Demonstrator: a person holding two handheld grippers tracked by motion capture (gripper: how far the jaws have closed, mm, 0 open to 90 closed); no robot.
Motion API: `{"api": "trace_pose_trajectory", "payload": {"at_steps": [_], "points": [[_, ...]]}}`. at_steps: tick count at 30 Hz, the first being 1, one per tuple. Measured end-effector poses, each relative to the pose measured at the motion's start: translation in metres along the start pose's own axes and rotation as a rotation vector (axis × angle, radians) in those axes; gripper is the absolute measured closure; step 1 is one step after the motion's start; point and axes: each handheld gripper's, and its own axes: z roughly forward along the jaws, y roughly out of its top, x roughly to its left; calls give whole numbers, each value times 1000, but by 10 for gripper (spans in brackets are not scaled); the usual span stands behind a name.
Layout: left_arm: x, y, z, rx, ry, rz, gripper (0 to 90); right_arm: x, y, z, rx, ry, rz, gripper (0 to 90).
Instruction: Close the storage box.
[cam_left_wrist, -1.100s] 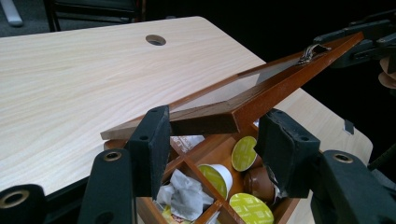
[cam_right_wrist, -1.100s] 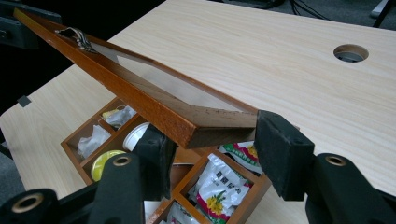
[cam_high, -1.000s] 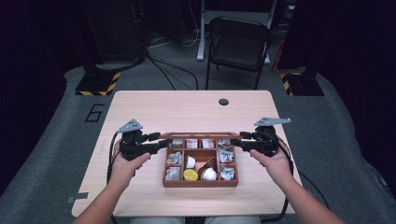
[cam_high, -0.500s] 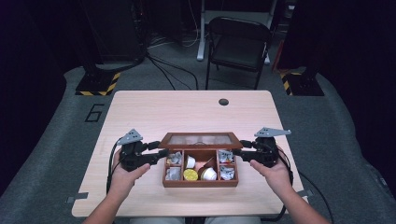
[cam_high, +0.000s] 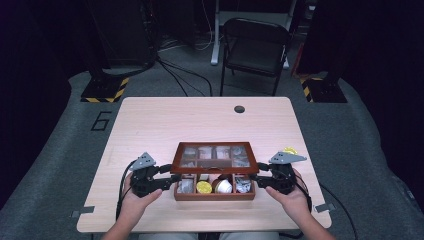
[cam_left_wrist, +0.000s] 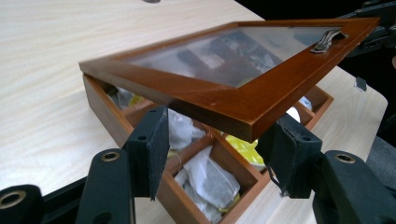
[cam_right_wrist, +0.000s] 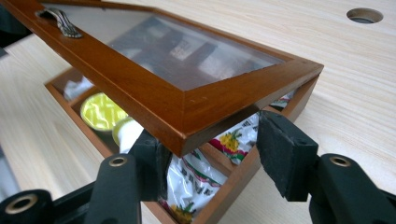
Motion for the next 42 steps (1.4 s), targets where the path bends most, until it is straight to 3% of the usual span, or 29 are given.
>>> {"api": "trace_pose_trajectory", "payload": {"at_steps": [8, 13, 17, 31, 42], "points": [[-1, -10, 3, 7, 0, 0, 435, 3, -13, 4, -5, -7, -20, 455], [-1, -19, 7, 36, 0, 0, 435, 4, -23, 7, 6, 1, -7, 451], [-1, -23, 8, 53, 5, 7, 435, 5, -28, 9, 16, -11, -29, 448], [-5, -40, 18, 143, -13, 13, 437, 11, -43, 15, 98, 2, -53, 444], [-10, -44, 17, 165, 0, 20, 433, 10, -48, 14, 124, 28, -24, 430]]}}
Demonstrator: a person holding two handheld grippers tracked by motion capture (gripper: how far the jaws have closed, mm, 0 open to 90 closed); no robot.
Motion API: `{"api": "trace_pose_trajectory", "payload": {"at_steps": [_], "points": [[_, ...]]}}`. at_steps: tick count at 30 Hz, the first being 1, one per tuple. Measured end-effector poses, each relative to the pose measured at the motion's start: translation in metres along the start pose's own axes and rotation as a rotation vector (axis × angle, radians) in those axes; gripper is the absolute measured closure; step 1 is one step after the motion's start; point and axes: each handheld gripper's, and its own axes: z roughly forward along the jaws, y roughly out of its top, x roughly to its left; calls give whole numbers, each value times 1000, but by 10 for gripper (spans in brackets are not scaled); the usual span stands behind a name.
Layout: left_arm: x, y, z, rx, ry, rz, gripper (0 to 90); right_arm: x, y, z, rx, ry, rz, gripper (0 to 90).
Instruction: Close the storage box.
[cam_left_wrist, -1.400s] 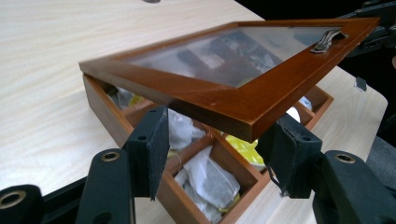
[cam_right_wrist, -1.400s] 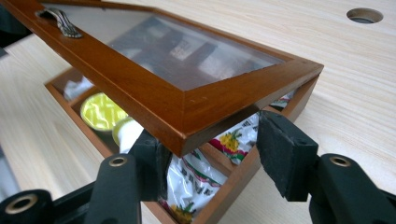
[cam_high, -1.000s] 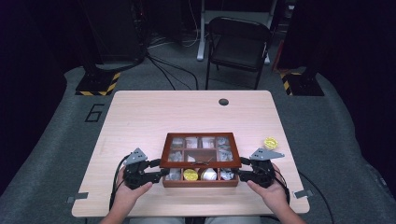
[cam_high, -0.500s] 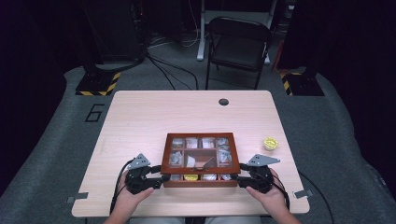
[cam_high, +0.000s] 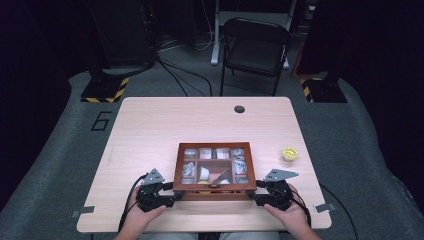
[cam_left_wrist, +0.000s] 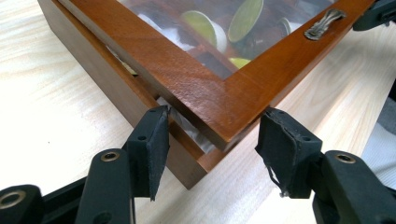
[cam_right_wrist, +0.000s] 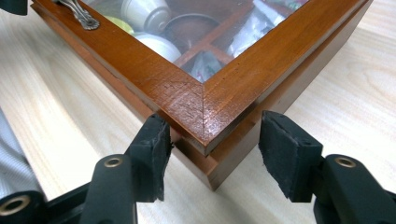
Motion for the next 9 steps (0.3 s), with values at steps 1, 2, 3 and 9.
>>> {"api": "trace_pose_trajectory", "payload": {"at_steps": [1, 2, 3, 9], "points": [[0, -1, 0, -5, -2, 2, 432, 0, -1, 0, 2, -2, -8, 430], [0, -2, -2, -7, -3, -6, 430, 0, -2, -1, 9, -6, -5, 427], [-1, -3, -3, -5, 10, -18, 416, 1, -3, -1, 27, -10, -13, 423], [1, -7, -5, 5, 10, -33, 397, 1, -10, -10, 11, -26, 6, 375]]}}
